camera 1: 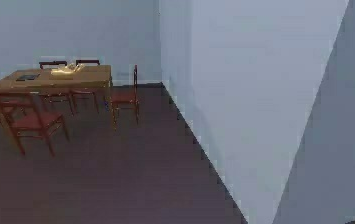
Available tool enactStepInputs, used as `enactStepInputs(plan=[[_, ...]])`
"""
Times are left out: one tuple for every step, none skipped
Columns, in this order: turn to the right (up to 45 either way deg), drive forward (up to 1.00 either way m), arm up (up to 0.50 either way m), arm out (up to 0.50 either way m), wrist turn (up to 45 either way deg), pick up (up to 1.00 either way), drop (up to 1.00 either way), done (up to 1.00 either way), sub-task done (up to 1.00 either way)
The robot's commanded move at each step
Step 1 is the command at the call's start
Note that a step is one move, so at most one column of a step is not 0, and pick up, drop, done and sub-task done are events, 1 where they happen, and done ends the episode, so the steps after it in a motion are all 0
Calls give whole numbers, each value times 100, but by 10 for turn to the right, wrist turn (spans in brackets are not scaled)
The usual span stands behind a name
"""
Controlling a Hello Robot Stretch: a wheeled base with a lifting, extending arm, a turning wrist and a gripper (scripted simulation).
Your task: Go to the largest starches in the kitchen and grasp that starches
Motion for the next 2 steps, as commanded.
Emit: enactStepInputs(plan=[[450, 0, 0, 0, 0, 0, 0, 0, 0], [420, 0, 0, 0, 0, 0, 0, 0, 0]])
